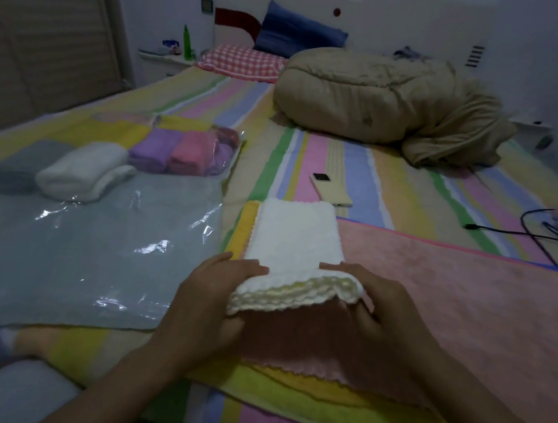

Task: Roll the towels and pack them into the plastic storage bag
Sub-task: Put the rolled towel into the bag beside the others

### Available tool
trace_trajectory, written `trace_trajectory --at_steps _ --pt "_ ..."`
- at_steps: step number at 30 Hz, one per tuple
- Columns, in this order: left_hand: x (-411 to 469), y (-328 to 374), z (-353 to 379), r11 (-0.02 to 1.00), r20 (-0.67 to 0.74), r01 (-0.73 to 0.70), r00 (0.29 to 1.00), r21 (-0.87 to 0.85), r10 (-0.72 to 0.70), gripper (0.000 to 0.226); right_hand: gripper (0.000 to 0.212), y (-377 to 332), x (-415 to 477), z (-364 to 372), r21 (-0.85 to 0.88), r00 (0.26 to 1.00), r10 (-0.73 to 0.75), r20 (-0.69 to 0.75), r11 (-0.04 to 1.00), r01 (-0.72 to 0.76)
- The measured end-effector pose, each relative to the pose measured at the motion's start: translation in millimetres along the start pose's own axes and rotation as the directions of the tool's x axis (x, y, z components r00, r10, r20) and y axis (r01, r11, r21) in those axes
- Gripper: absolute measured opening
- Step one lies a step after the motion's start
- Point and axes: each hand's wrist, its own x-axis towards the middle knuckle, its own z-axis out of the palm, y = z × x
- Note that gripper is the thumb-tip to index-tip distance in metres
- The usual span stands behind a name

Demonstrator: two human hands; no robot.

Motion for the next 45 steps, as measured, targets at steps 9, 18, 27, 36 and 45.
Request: trace_trajectory --at_steps 9,18,27,36,45 --pt "7 1 12 0.905 0.125 0.367 0.93 -0.216 -0.347 0.042 0.017 0 -22 8 0.497 0.813 0.553 0.18 0.662 -0.561" --pt "25 1 35 0.788 0.163 0.596 0.771 0.157 -0.616 0.025 0.02 7 -5 26 0.388 0.58 0.795 0.179 0.485 -0.784" --pt "21 10 35 0.919 0.422 -0.328 0.881 0.22 0.214 0.063 0.023 5 5 19 0.421 0.48 0.832 0.279 0.344 -0.84" --pt "36 -5 32 0.99 0.467 -0.094 0.884 0.11 0.032 0.063 0.056 9 -3 0 -0.135 0.989 0.147 0.003 0.98 -0.146" --pt "106 -56 25 0.742 0.639 0.606 0.698 -0.286 -0.324 0.049 0.03 53 46 14 0.197 0.895 0.442 0.057 0.874 -0.444"
